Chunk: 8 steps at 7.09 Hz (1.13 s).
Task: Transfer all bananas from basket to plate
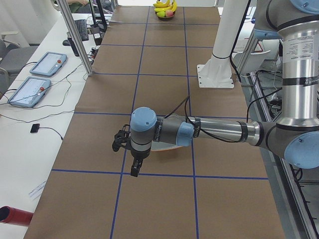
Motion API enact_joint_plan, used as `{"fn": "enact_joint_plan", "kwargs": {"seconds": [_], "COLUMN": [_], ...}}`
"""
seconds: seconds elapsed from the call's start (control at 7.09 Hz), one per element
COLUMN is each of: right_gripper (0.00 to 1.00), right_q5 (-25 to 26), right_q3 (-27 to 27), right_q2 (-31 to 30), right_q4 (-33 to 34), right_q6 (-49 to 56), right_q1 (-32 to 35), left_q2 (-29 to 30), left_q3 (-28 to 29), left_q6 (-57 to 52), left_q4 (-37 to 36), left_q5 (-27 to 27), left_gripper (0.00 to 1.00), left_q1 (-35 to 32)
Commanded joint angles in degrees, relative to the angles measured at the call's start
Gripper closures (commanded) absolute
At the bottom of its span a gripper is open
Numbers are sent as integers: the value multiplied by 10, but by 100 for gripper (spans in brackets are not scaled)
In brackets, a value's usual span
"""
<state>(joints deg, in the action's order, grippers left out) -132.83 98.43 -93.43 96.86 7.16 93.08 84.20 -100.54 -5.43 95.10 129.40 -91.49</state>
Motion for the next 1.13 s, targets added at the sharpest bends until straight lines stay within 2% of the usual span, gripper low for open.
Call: {"fn": "enact_joint_plan", "kwargs": {"seconds": [0.0,0.42,0.71,0.99], "right_gripper": [0,0,0,0], "right_q5": [0,3,3,5], "right_q3": [0,-1,4,-3], "right_q2": [0,0,25,14], "right_q4": [-1,-4,-4,-14], "right_q6": [2,-2,-6,-1], "right_q1": [1,0,0,0], "left_q2": [0,-11,-4,1], "left_q3": [1,2,-11,-12], "left_q6": [3,8,8,5], "left_q4": [0,3,4,4], "left_q5": [-1,0,1,2], "left_gripper": [0,0,0,0], "left_q1": [0,2,3,3]}}
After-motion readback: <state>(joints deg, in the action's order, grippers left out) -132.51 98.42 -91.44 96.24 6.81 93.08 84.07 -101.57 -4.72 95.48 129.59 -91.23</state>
